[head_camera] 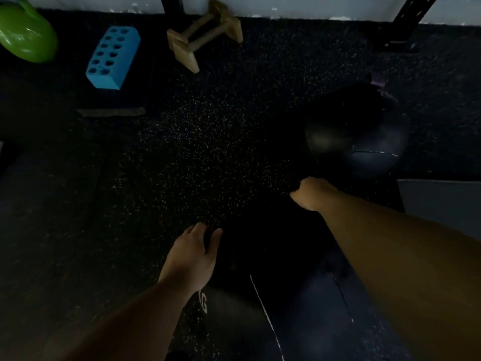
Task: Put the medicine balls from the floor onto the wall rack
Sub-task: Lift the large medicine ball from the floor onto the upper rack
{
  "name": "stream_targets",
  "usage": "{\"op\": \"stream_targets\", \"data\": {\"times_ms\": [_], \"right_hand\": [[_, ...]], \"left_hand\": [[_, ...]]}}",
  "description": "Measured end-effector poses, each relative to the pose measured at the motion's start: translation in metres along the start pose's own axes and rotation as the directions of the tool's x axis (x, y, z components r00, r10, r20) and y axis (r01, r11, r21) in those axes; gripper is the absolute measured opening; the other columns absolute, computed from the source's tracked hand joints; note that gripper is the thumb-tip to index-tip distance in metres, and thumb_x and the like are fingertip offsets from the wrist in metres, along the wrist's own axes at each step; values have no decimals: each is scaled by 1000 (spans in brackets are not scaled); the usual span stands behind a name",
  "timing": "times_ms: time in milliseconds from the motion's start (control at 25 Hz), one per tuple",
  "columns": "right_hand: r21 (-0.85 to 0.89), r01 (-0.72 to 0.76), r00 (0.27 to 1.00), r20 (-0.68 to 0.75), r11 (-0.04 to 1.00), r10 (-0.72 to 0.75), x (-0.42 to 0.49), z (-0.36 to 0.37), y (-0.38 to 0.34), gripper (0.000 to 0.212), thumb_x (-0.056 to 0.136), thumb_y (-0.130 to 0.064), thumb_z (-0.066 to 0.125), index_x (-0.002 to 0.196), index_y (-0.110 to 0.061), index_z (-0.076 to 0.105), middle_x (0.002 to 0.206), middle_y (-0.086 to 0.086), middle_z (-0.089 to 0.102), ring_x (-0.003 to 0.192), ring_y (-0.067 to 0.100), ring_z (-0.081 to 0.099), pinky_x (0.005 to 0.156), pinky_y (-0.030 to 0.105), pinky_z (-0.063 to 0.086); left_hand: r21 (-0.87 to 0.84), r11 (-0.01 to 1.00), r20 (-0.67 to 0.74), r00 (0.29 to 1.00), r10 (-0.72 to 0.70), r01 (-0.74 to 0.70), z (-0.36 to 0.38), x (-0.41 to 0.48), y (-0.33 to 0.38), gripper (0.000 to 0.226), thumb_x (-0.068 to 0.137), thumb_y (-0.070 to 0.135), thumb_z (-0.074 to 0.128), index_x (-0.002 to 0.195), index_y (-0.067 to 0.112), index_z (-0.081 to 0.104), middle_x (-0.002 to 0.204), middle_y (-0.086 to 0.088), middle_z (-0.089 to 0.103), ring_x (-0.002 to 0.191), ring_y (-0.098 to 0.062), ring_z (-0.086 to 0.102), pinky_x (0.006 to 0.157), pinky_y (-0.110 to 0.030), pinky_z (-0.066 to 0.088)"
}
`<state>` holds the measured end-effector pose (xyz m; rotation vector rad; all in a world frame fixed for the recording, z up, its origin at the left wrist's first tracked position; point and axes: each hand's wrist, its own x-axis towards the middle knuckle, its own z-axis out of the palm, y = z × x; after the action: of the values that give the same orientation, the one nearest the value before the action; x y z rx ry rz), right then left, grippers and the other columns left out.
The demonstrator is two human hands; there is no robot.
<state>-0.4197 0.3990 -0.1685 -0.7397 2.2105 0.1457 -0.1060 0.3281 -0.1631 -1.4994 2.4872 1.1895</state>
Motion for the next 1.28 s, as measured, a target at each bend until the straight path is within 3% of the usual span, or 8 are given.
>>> {"op": "stream_targets", "data": {"times_ms": [160, 240, 400, 600, 840, 960, 1160, 1280], "right_hand": [[246, -109, 988, -84, 963, 133, 16, 15, 17, 55, 91, -46, 66, 120, 1, 59, 119, 20, 61, 99, 36, 60, 75, 30, 42], [284, -112, 973, -161, 952, 163, 10, 18, 26, 47, 89, -44, 70, 105, 0, 63, 108, 19, 65, 85, 31, 61, 69, 29, 43], [288, -126, 953, -231, 949, 196, -39, 11, 50, 33, 100, -35, 57, 94, -5, 68, 90, 15, 66, 64, 18, 48, 61, 29, 38], [590, -98, 837, -386, 801, 387, -133, -40, 52, 24, 102, -30, 52, 88, -17, 66, 72, 3, 57, 56, 10, 44, 46, 24, 30], [697, 270, 753, -583, 664, 306, -244, -263, -42, 21, 102, -35, 54, 104, -21, 68, 94, 7, 67, 65, 15, 53, 53, 29, 42], [689, 392, 652, -676, 610, 345, -327, -393, -93, 19, 102, -34, 55, 97, -19, 67, 82, 3, 63, 67, 23, 58, 52, 29, 42], [478, 596, 385, -875, 645, 293, -504, -609, -159, 24, 100, -26, 58, 104, -8, 73, 102, 21, 69, 102, 39, 61, 87, 36, 47], [383, 650, 284, -924, 656, 258, -597, -703, -184, 25, 101, -27, 56, 101, -9, 73, 97, 19, 71, 93, 36, 63, 74, 31, 44]], "left_hand": [[-93, 989, 23, 993, -115, 117, 3, 2, 3, 61, 99, 62, 47, 59, 17, 59, 47, 5, 60, 43, -8, 56, 40, -21, 35], [-202, 961, 42, 982, -182, 187, 6, -10, 15, 66, 96, 64, 51, 52, 16, 61, 40, 7, 55, 35, -8, 50, 35, -19, 32], [-383, 897, 67, 975, -212, 222, 10, -48, 47, 63, 93, 63, 56, 45, 21, 53, 37, 9, 44, 34, -6, 37, 36, -23, 29], [-293, 948, 15, 992, -124, 123, -46, -68, 110, 64, 95, 60, 57, 46, 18, 57, 39, 3, 48, 37, -13, 45, 49, -31, 37], [-343, 938, -320, 945, -63, -54, -261, -38, 258, 69, 90, 67, 54, 47, 14, 54, 39, 1, 50, 33, -9, 46, 42, -29, 37], [-341, 917, -464, 885, 28, -208, -381, -40, 349, 69, 92, 65, 56, 42, 18, 52, 37, 3, 52, 35, -10, 51, 42, -27, 36], [-196, 863, -703, 681, 207, -465, -605, -69, 515, 64, 99, 46, 63, 56, -2, 62, 57, -21, 64, 60, -36, 64, 57, -33, 35], [-170, 805, -788, 569, 235, -568, -718, -94, 597, 55, 97, 35, 67, 60, -5, 64, 59, -25, 62, 61, -37, 62, 60, -36, 38]]}}
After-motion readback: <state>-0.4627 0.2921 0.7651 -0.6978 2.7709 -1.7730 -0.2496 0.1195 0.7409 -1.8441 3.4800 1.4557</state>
